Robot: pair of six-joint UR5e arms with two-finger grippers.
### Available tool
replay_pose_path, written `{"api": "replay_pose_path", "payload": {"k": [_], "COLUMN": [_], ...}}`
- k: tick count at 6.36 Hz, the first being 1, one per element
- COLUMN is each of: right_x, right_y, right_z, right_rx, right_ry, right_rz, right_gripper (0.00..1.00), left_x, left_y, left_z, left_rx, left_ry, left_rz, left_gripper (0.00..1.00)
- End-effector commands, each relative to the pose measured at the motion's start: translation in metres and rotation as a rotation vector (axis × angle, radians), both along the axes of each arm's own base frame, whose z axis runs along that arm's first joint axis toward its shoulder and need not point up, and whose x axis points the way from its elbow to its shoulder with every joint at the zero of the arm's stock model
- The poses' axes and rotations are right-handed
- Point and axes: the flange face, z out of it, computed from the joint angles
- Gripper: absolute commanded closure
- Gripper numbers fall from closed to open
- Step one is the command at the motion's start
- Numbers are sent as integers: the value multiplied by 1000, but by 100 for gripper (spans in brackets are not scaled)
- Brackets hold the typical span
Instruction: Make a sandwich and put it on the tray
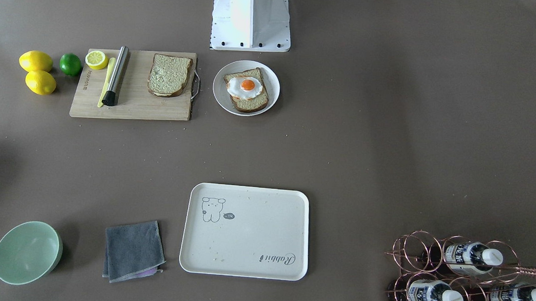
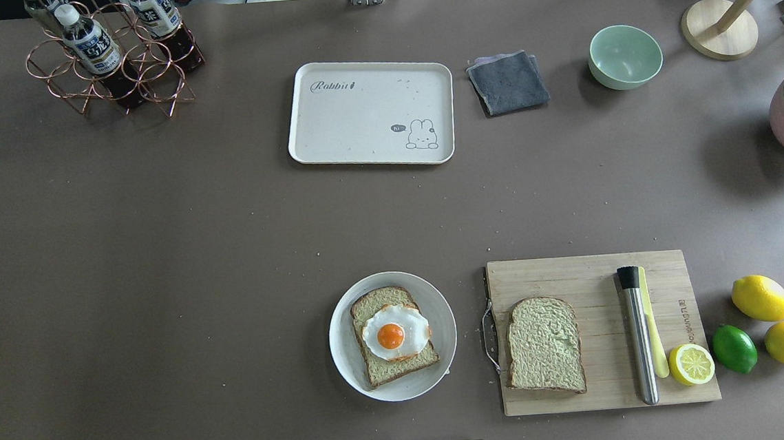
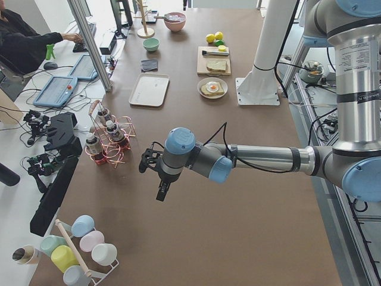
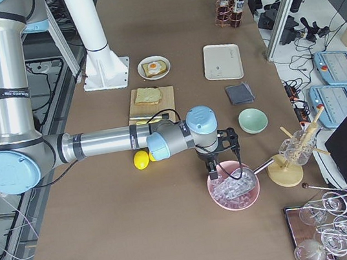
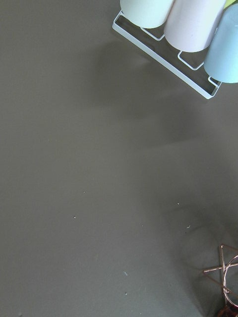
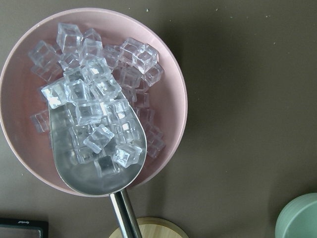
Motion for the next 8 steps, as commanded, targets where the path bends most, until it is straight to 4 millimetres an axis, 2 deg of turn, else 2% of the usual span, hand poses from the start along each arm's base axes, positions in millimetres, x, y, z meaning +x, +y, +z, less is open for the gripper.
{"api": "replay_pose_path", "payload": {"k": [1,8], "right_x": [0,-1], "right_y": [1,-4], "right_z": [0,-9], "right_rx": [1,13], "right_ry": [-1,-5], "right_rz": [0,6], "right_gripper": [0,0], "left_x": [-1,-3], "left_y": [0,6], "left_z": [-1,0], "left_rx": [2,-2], "left_ry": [1,5], "left_rz": [-3,-6], "left_gripper": [3,3]}}
